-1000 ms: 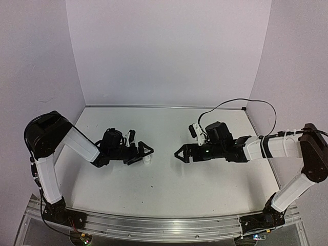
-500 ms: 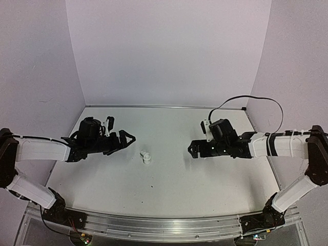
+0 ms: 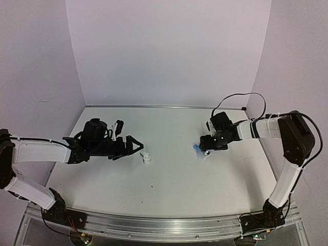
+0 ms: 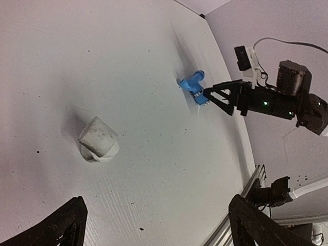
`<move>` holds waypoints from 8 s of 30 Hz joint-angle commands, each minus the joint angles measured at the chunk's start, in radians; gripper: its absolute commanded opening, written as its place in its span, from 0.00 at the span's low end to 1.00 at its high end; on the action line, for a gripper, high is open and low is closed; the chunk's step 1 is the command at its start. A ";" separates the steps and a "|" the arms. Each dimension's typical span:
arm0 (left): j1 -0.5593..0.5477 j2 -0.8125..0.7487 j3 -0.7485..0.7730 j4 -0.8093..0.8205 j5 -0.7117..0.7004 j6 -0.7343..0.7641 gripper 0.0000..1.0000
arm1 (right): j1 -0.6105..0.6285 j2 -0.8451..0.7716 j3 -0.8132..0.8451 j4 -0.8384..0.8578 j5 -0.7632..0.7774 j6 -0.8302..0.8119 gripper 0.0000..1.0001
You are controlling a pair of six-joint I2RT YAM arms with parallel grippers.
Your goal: Install the water faucets
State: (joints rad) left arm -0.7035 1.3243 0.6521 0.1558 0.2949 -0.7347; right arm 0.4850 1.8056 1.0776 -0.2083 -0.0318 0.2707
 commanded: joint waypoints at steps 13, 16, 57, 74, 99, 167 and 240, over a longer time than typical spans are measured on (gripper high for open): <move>-0.053 -0.067 0.110 -0.058 -0.030 0.013 1.00 | 0.090 0.147 0.116 -0.047 0.195 -0.192 0.51; -0.053 -0.081 0.120 -0.089 -0.063 0.019 1.00 | 0.123 0.151 0.116 -0.028 0.241 -0.247 0.39; -0.174 0.390 0.561 -0.169 0.421 -0.007 0.49 | 0.535 -0.425 -0.124 0.147 -0.259 -0.595 0.00; -0.136 0.338 0.500 -0.163 0.135 -0.342 0.00 | 0.552 -0.372 -0.135 0.309 0.064 -0.337 0.94; -0.112 0.227 0.415 -0.164 0.194 -0.520 0.00 | 0.796 -0.083 -0.103 0.860 0.634 -1.086 0.21; -0.139 -0.193 0.087 0.176 0.133 0.077 0.00 | 0.276 -0.128 -0.018 0.939 -0.976 0.593 0.57; -0.140 0.175 0.405 -0.588 -0.366 -0.053 0.83 | 0.310 -0.157 0.034 -0.106 0.147 -0.111 0.00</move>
State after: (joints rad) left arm -0.8425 1.4647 0.9735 -0.4013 -0.0723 -0.7571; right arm 0.7887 1.7084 1.1023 -0.3063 0.1694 0.2125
